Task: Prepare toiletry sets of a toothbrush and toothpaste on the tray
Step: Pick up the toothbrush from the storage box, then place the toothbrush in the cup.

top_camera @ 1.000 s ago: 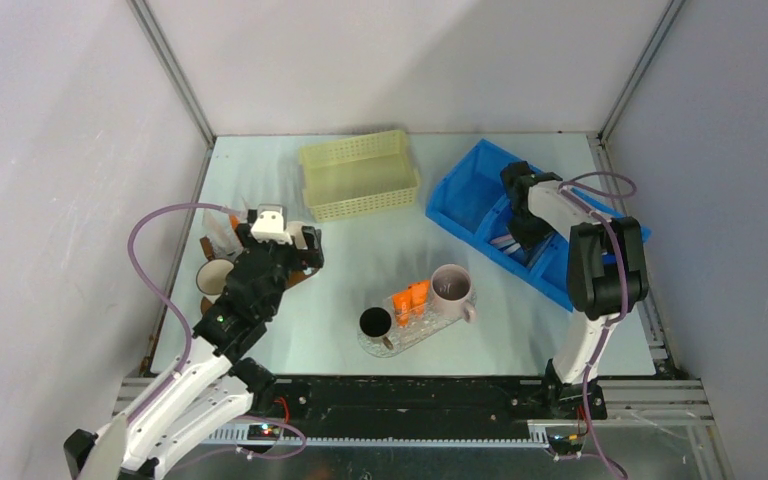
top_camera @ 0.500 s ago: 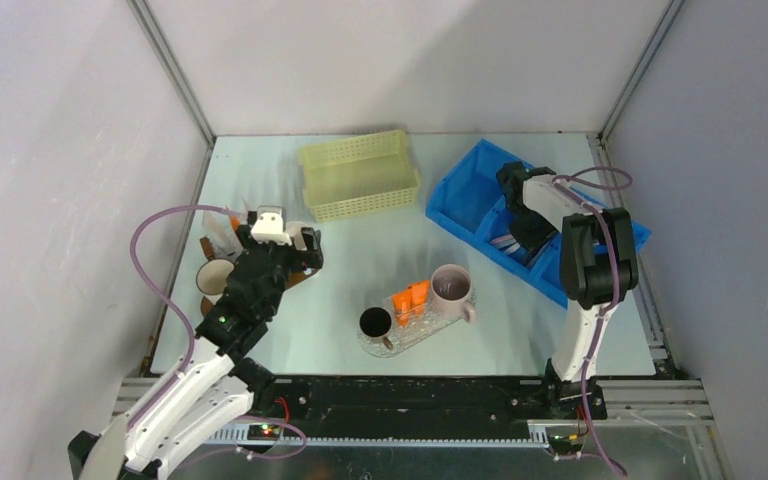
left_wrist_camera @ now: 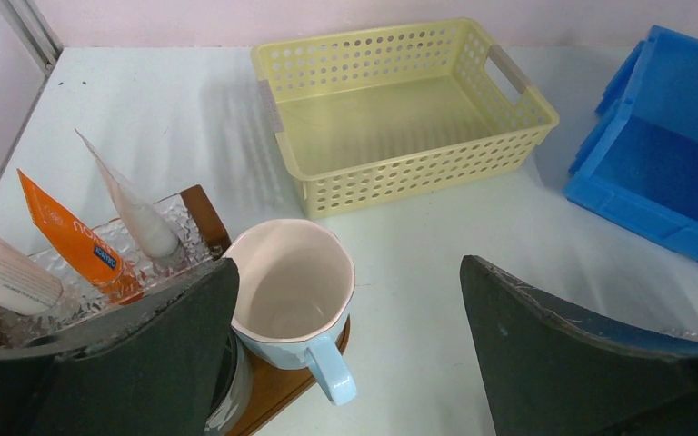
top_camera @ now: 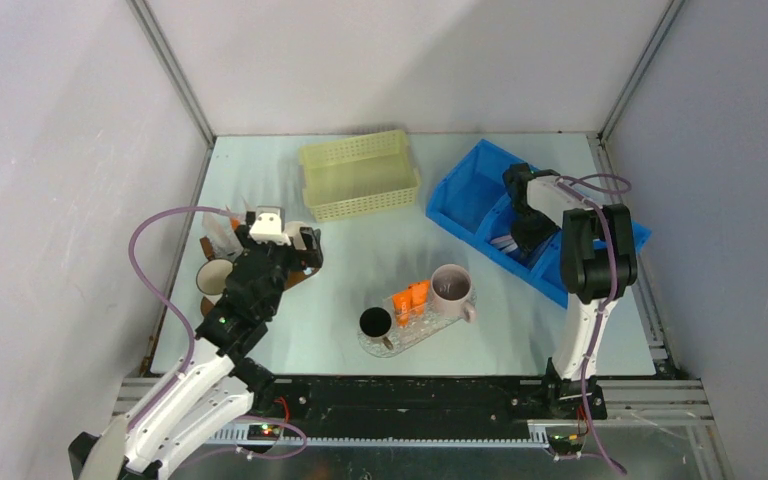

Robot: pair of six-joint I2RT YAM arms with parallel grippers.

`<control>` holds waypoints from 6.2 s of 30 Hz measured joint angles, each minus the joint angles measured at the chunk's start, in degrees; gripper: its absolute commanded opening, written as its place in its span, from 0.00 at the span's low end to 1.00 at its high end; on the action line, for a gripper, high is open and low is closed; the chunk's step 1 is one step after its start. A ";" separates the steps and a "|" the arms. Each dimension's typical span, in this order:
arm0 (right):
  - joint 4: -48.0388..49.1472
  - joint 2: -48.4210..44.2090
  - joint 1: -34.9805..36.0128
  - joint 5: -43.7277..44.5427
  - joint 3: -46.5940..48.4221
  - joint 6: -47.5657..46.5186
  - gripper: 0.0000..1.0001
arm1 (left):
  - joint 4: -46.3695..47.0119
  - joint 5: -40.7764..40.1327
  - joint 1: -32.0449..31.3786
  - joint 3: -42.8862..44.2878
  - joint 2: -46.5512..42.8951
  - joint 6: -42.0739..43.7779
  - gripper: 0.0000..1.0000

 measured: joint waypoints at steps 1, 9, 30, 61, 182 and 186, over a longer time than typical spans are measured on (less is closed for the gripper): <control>0.22 0.00 -0.17 -0.11 -0.09 -0.24 0.16 | 0.09 0.00 0.00 -0.15 0.00 0.00 0.99; 1.57 -0.66 -0.11 0.15 -0.35 -3.52 0.00 | 0.22 0.87 0.13 -0.35 -0.28 -0.02 0.99; -0.87 -9.86 2.34 5.97 -1.14 -7.98 0.00 | 1.44 2.40 0.22 -0.35 -2.05 -0.50 0.98; 23.65 -41.51 12.61 7.39 -17.38 -38.16 0.00 | -0.61 9.51 0.33 9.22 3.54 -4.57 0.98; 63.80 -73.05 42.03 -15.91 -43.17 -79.17 0.99 | -32.63 14.01 56.54 15.85 -1.62 -18.84 0.00; 63.84 -74.03 42.86 -15.41 -43.89 -80.26 0.99 | -30.64 16.20 58.90 12.04 -0.98 -19.96 0.00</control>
